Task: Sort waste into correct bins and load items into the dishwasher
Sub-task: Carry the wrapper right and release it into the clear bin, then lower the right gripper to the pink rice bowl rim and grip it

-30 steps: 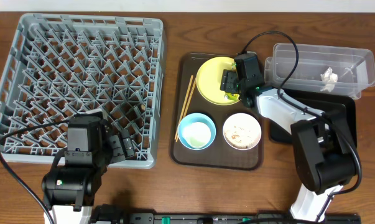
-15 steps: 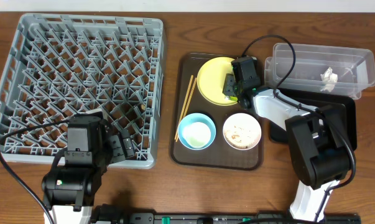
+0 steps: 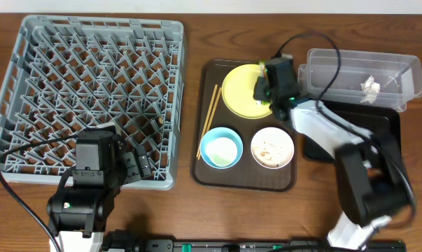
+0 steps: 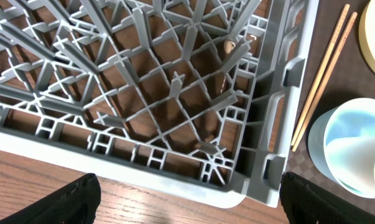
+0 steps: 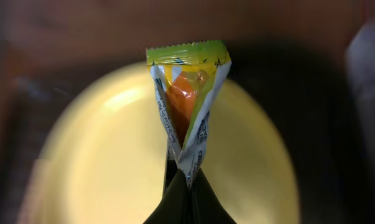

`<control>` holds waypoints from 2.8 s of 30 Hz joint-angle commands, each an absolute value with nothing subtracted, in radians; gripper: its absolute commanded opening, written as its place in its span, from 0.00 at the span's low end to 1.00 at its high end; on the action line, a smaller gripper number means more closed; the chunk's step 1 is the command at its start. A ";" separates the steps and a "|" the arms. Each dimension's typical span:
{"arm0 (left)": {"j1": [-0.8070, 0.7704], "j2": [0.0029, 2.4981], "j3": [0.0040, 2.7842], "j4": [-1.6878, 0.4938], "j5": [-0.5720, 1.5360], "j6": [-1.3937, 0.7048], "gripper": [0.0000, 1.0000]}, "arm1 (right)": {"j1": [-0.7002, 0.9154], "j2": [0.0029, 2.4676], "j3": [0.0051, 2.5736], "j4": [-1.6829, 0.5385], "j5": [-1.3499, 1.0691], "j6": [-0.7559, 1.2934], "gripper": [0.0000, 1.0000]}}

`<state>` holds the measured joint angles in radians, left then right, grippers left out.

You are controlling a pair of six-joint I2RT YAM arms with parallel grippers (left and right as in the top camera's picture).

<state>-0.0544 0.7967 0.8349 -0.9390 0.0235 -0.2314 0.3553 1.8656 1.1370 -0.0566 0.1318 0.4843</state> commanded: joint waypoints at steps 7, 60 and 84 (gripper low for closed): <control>-0.058 0.796 0.859 -0.941 0.026 -0.216 0.94 | 0.212 1.534 1.158 -0.114 0.286 0.415 0.01; -0.058 0.796 0.859 -0.942 0.026 -0.216 0.94 | 0.173 1.409 1.152 -0.841 -0.079 0.268 0.91; -0.058 0.796 0.859 -0.942 0.026 -0.216 0.94 | 0.512 1.463 0.947 -0.853 -0.094 0.163 0.73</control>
<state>-0.0544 0.7967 0.8349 -0.9386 0.0231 -0.2314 0.4763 1.4597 0.9802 -0.8806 -0.0971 0.1852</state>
